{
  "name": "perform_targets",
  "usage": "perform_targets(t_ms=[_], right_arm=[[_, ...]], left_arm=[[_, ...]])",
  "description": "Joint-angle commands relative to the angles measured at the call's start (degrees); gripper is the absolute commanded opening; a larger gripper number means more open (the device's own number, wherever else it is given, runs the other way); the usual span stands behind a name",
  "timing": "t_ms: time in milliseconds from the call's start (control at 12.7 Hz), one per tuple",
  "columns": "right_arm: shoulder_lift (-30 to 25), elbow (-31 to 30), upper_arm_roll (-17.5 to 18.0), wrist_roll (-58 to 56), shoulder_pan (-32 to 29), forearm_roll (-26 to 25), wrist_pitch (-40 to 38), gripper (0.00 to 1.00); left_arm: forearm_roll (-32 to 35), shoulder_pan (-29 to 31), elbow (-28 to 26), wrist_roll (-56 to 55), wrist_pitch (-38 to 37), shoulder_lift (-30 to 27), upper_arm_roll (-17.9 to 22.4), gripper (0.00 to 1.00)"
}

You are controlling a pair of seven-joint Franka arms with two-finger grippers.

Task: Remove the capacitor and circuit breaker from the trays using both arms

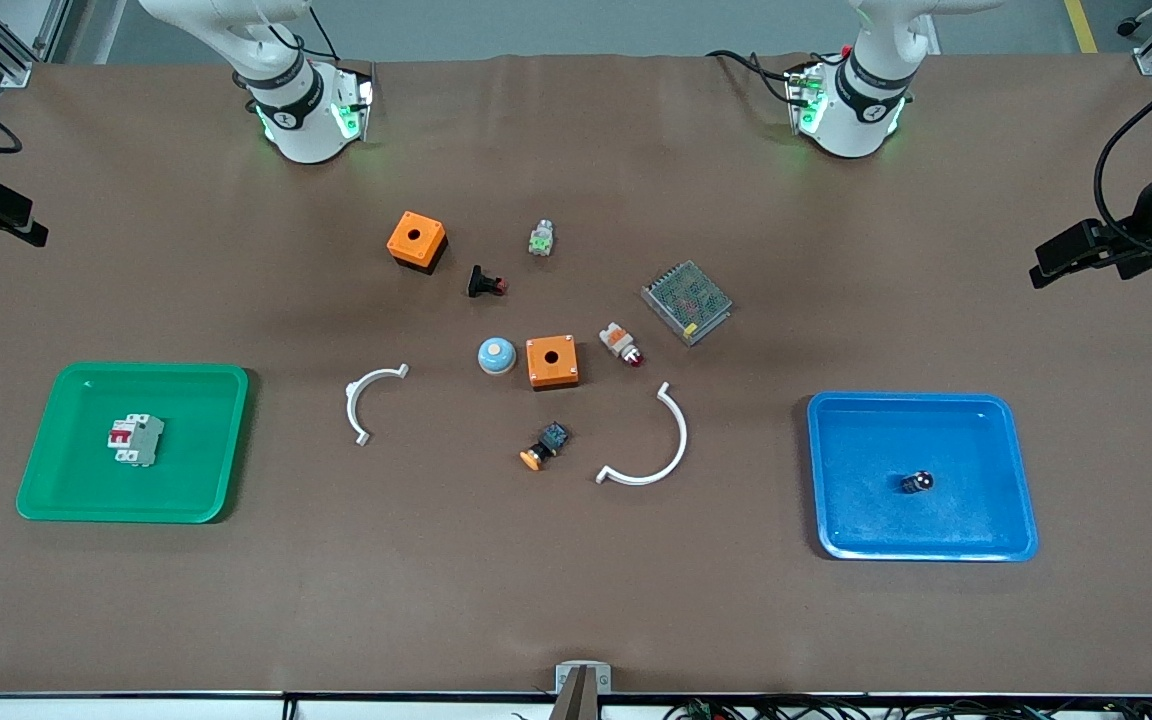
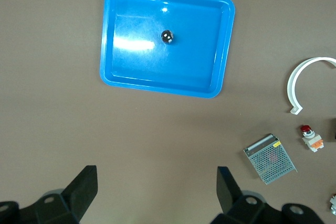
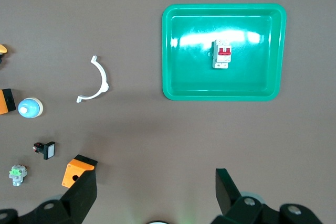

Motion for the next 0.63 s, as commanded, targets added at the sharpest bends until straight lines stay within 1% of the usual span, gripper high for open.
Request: perform_targets(t_ms=[0, 395, 474, 553], right_arm=[[-1.8, -1.7, 0.0, 2.7, 0.0, 1.1, 0.1, 1.0], [-1.5, -0.8, 0.0, 2.1, -0.1, 1.1, 0.2, 1.0], [-1.3, 0.4, 0.0, 1.7, -0.1, 0.3, 0.1, 1.0], [-0.8, 1.1, -0.1, 1.4, -0.2, 0.2, 0.3, 1.0]], left_arm=[[-0.9, 0.2, 1.1, 1.2, -1.2, 0.6, 0.1, 1.0], [-1.1, 0.5, 1.0, -0.4, -1.2, 2.6, 0.2, 1.0], [-1.0, 0.5, 1.1, -1.9, -1.2, 4.8, 0.3, 1.0], [-1.0, 0.8, 1.2, -2.2, -1.2, 5.7, 0.3, 1.0]])
